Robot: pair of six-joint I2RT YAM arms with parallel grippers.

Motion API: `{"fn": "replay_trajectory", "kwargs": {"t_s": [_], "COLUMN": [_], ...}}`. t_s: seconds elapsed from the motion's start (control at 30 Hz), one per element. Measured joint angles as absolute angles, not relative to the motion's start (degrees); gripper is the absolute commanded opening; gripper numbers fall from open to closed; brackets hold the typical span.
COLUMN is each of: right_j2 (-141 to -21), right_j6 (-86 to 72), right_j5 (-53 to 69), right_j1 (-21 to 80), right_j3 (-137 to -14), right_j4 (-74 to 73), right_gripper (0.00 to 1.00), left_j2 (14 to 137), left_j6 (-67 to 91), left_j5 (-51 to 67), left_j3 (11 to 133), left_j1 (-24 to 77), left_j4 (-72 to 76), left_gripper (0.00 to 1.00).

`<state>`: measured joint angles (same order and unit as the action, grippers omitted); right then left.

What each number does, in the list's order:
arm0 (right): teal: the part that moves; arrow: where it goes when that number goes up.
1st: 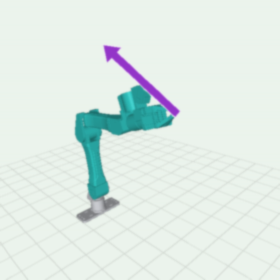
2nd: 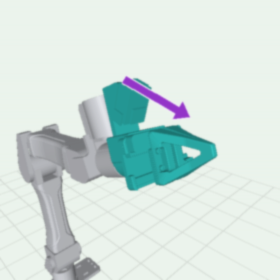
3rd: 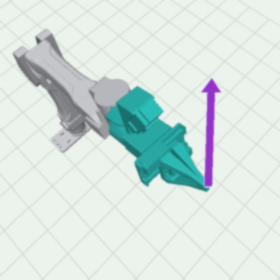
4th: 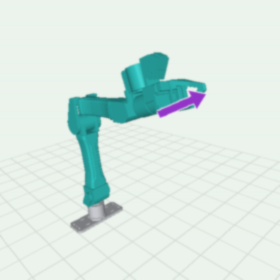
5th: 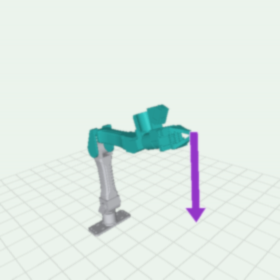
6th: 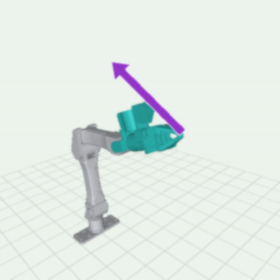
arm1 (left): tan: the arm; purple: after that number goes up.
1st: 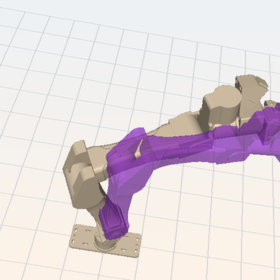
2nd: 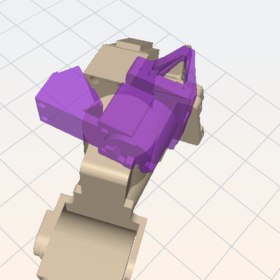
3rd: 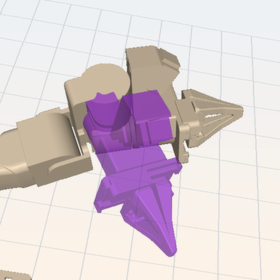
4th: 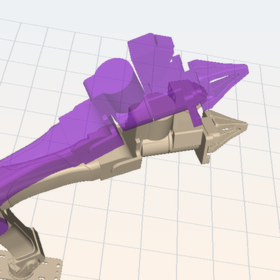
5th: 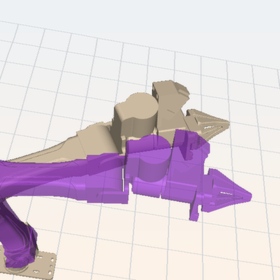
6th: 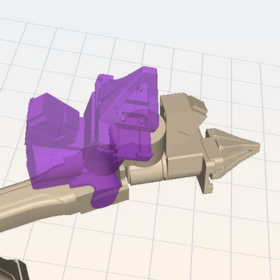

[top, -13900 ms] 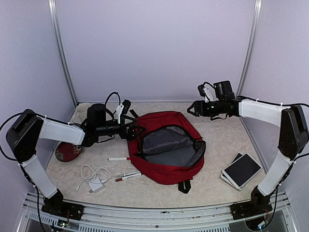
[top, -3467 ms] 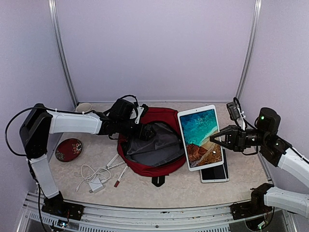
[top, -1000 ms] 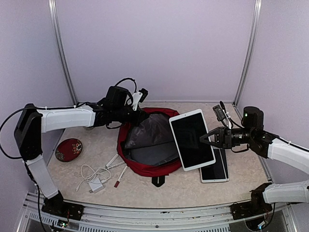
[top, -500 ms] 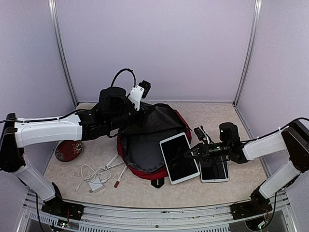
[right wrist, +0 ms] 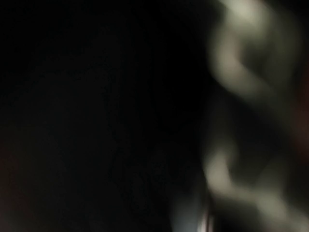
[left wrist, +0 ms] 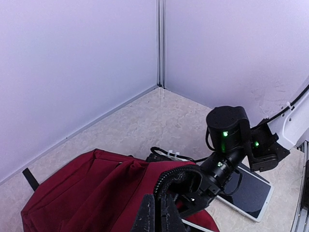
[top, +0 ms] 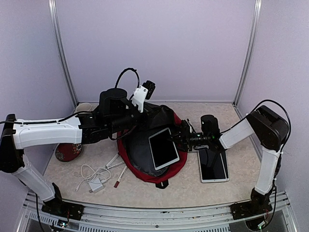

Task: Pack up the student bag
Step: Place the iPad in the largest pocket of the bag, then adjust the iPad in the largest pocket of the bag.

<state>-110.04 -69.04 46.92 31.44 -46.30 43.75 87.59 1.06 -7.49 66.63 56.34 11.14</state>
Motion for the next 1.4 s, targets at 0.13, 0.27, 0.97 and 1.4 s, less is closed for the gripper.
{"fn": "replay_trajectory", "kwargs": {"t_s": [0.13, 0.27, 0.97, 1.4], "right_j2": [-110.67, -106.17, -88.18, -100.29], "right_j6": [-62.78, -52.51, -44.82, -43.16], "right_j5": [42.94, 34.11, 10.26, 5.76], "right_j1": [32.53, 33.61, 51.29, 51.72], "right_j3": [-53.80, -56.29, -43.83, -53.63], "right_j4": [34.59, 19.42, -4.86, -7.51], "right_gripper": [0.78, 0.79, 0.17, 0.06], "left_j2": [87.59, 87.59, 87.59, 87.59], "left_j6": [1.06, 1.10, 2.74, 2.72], "left_j5": [-7.53, -7.53, -6.20, -4.91], "left_j3": [66.63, 66.63, 66.22, 66.04], "left_j1": [56.34, 56.10, 54.61, 54.35], "left_j4": [11.11, 11.09, 11.11, 11.11], "left_gripper": [0.00, 0.00, 0.00, 0.00]}}
